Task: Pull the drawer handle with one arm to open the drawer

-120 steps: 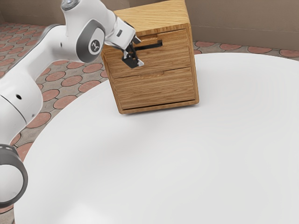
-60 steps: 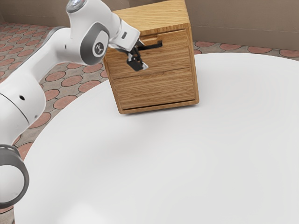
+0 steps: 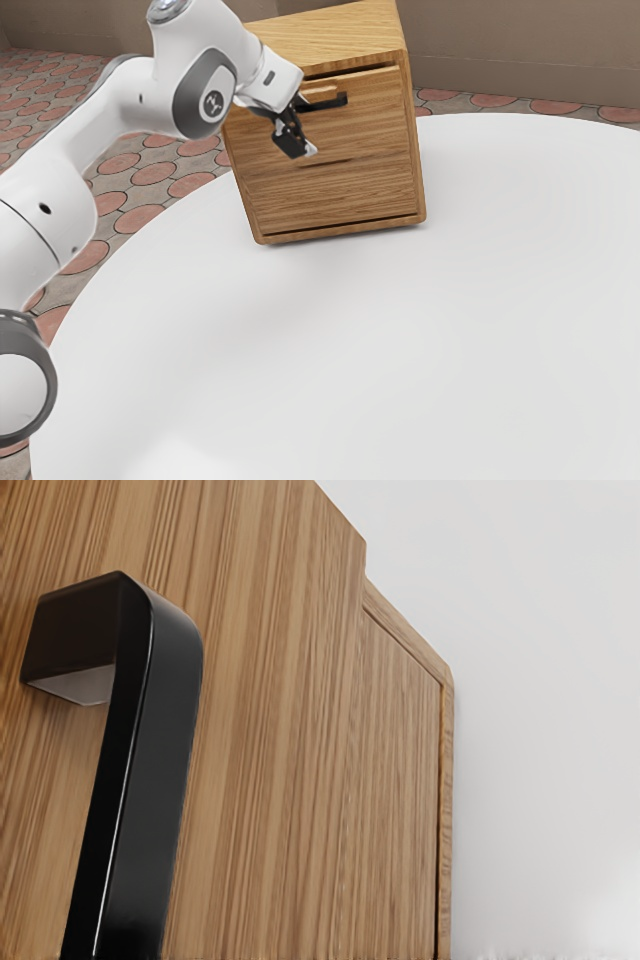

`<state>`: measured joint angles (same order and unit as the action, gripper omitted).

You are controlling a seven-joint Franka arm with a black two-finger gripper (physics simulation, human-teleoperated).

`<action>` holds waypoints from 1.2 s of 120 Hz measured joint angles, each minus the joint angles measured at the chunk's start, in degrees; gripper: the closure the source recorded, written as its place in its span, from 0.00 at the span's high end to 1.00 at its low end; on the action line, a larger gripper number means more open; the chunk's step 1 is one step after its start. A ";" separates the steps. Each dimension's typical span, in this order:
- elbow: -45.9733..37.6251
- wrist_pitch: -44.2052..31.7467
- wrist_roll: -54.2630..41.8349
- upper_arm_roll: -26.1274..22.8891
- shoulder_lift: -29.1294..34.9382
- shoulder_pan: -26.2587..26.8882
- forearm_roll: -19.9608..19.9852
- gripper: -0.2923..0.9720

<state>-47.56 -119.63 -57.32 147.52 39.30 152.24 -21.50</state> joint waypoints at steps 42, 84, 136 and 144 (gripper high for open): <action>-2.16 2.79 0.52 0.11 -1.58 -0.90 0.08 0.77; -7.59 6.21 1.29 -1.13 -7.35 -1.70 0.26 0.76; -9.92 35.41 15.41 -33.06 -22.99 -15.42 -8.36 0.76; -10.98 38.86 19.21 -32.59 -22.71 -15.39 -6.87 0.76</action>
<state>-58.54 -80.77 -38.11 114.93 16.59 136.85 -28.37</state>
